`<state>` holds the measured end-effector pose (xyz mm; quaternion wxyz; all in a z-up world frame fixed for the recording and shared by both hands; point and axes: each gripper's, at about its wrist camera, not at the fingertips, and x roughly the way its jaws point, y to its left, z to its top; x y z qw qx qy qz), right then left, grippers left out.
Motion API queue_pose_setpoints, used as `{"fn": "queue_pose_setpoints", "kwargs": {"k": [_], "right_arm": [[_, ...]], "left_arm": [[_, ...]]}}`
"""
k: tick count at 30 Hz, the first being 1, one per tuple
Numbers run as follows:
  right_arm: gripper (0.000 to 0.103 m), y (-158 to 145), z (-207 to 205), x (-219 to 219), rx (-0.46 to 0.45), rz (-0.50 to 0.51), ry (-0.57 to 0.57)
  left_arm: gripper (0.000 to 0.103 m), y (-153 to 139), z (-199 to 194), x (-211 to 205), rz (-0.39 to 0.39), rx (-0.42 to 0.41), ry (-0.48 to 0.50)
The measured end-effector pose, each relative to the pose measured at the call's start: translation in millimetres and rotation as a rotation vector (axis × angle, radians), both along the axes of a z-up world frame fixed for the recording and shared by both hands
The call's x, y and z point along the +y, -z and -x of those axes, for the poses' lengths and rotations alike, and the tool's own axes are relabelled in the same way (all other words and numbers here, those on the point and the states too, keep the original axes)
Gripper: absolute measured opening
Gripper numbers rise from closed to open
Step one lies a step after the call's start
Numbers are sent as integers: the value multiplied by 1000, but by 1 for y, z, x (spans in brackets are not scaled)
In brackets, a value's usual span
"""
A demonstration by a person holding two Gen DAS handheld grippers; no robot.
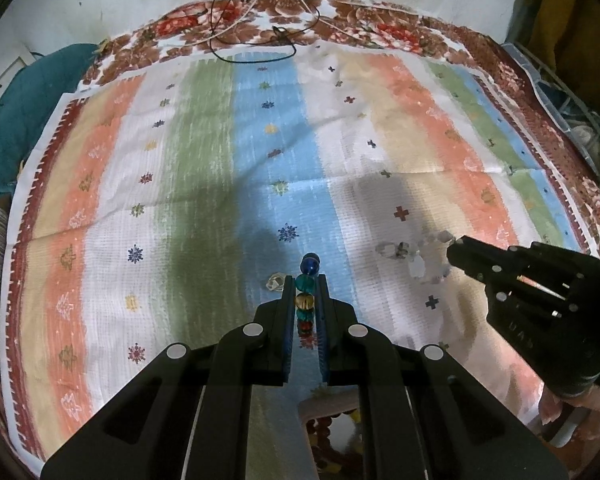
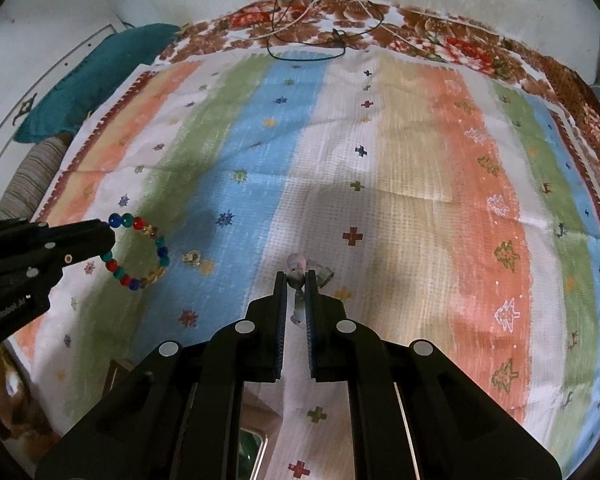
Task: Organize jewelry
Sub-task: 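Lift both held bracelets and carry them toward the silver tin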
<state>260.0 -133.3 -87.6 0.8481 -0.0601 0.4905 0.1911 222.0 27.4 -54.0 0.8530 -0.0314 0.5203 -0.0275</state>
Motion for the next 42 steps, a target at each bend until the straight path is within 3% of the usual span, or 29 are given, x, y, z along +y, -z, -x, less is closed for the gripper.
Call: {"fn": "queue_pose_setpoints", "kwargs": {"k": [20,42], "right_arm": [[10,-27,34,-6,-64,-37,-1],[10,-57,89,-10,-155,-82,-40]], "left_arm": [[9,-25,29,-6,28,-63,1],[9,-52,83,-27,54,-150,71]]}}
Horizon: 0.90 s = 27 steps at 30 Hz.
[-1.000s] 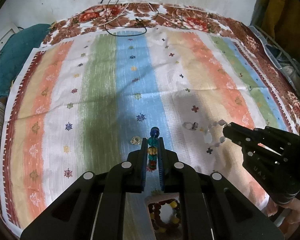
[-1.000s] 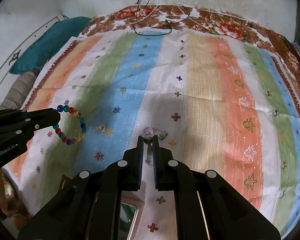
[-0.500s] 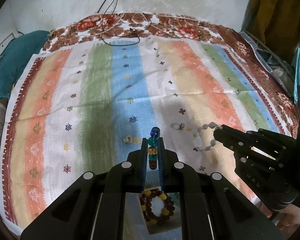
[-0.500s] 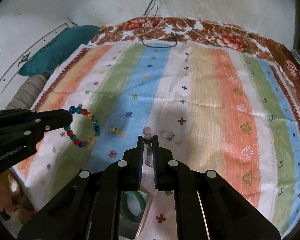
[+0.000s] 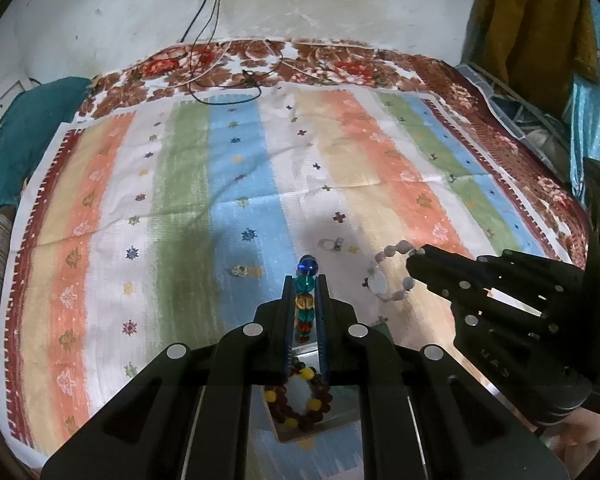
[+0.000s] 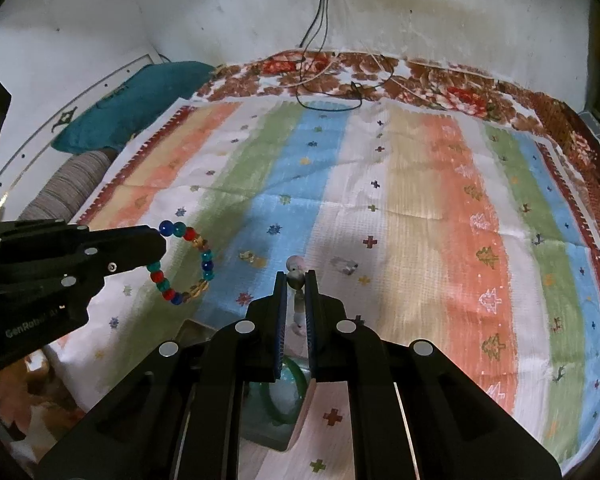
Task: Organize jewelry
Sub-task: 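Lift both held bracelets and carry them toward the silver tin, then lower both bracelets into the silver tin and open both tools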
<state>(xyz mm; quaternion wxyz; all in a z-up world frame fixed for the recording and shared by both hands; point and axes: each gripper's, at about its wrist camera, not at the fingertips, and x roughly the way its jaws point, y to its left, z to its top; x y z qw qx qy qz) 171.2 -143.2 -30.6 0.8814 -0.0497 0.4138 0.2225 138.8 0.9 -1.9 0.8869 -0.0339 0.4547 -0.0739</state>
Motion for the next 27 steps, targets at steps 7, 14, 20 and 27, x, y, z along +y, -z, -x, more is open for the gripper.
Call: {"fn": "queue_pose_setpoints", "kwargs": {"k": [7,14,20,27], "right_arm": [[10,2,10,-3,4,-2,-7],[10,0,25,-4,-2,-10,-23],[10,0,38,-4,-6,-15,-41],[10,1,49,-4,-6,-18,-54]], "left_arm": [[9,-5,17,-5,16,-21,13],[9,-7,30,-5,24,-32,15],[9,-9,42,-5,32,-44,14],[9,-9,50,-3,36,-49,11]]}}
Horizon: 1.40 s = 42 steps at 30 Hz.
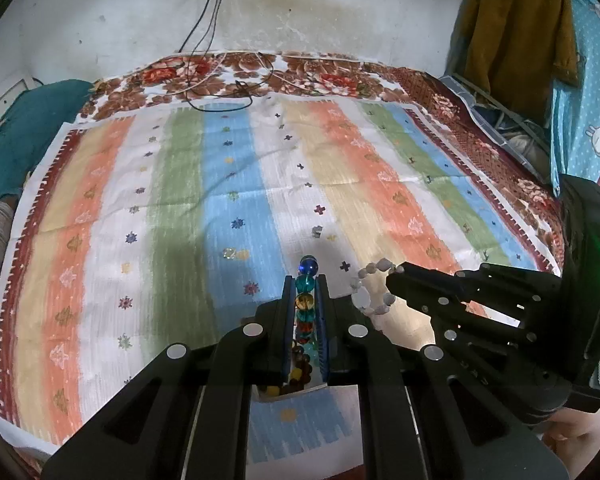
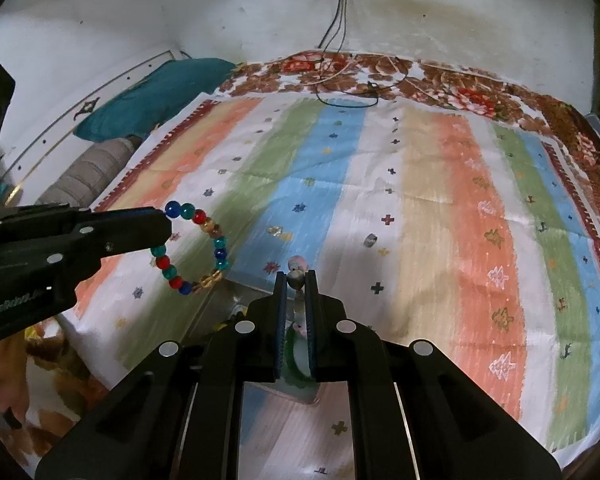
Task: Organize jewelry
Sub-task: 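Lower both bracelets into the silver tin and open both tools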
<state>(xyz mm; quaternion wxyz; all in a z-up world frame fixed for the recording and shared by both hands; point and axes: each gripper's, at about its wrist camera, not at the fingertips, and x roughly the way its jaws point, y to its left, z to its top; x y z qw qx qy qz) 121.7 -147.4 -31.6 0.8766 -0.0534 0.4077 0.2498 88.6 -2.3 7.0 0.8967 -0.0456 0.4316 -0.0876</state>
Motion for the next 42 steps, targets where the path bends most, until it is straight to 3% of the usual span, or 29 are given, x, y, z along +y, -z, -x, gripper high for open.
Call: {"fn": "queue_pose_setpoints", "kwargs": {"k": [22,24,25,27,42], "right_arm": [[11,8,12,-1,30,-9,1],[21,9,9,-4,41,-8,23],[33,9,7,-6,40,-11,32],[37,8,4,-9,33,-8,45],[51,16,-27,-11,60,27,72]], "left_arm": [[10,6,11,1,-3,25,-5],[10,7,12,5,-7,31,-30],[11,8,13,7,-4,31,-36],[20,8,14,13,8,35,-57],[48,20,-32,35,6,113,-144]]}}
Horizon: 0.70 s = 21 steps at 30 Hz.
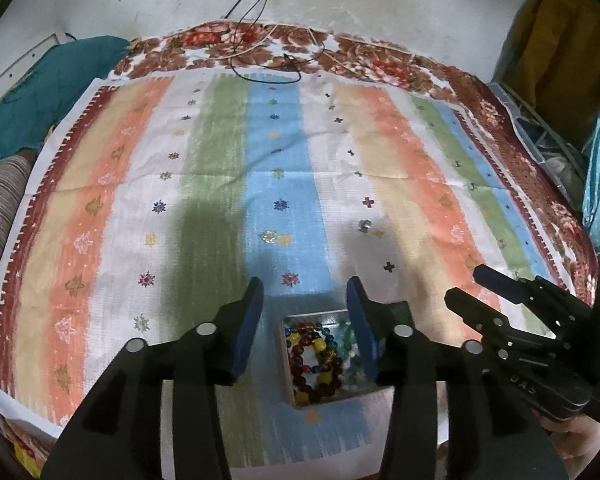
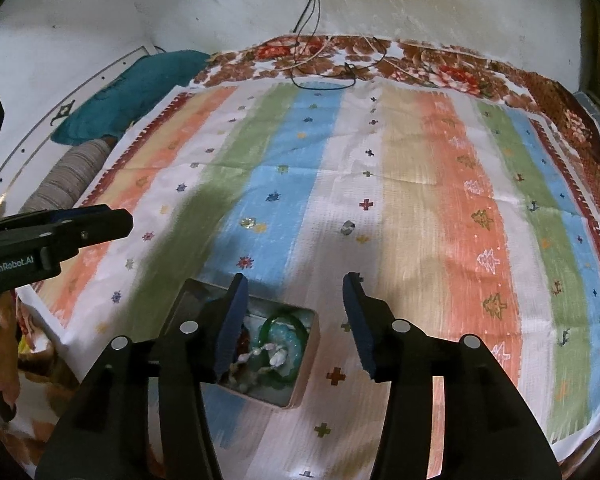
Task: Organize jewelry
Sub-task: 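Lower both bracelets into the silver tin and open both tools, then move the right tool to the small silver charm while the left moves to the gold ring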
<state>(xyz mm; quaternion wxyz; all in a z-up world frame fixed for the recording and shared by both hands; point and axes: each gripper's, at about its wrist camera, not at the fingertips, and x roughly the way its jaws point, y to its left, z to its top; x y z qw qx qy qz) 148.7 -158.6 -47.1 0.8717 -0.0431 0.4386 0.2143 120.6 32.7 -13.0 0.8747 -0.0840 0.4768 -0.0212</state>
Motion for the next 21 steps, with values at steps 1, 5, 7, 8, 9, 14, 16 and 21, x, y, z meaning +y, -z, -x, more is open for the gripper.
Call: {"fn": "queue_pose_setpoints", "kwargs": {"k": [1,5,7,8,9,14,16,21], "right_arm": [[52,0,-2,0,2,2,0],[58,3,-12,2,13,13,3],[59,3,-17,2,20,13,5],[59,4,-19,3,25,13,6],[59,5,-23,3,34,11,9],[64,11,-36,5,48,22,21],[64,13,-43,5,52,30,28],[65,22,-63,4,79,40,49]], "left_arm": [[49,1,-2,0,-7,4,0],[54,6,-13,2,-23,29,5],[57,8,-17,6,-21,37,4],[57,9,-19,7,-24,42,0],[57,11,-21,8,-26,47,-2],[57,16,-33,7,-34,64,2],[58,19,-38,6,-37,72,3],[58,29,-52,5,-51,103,12]]}}
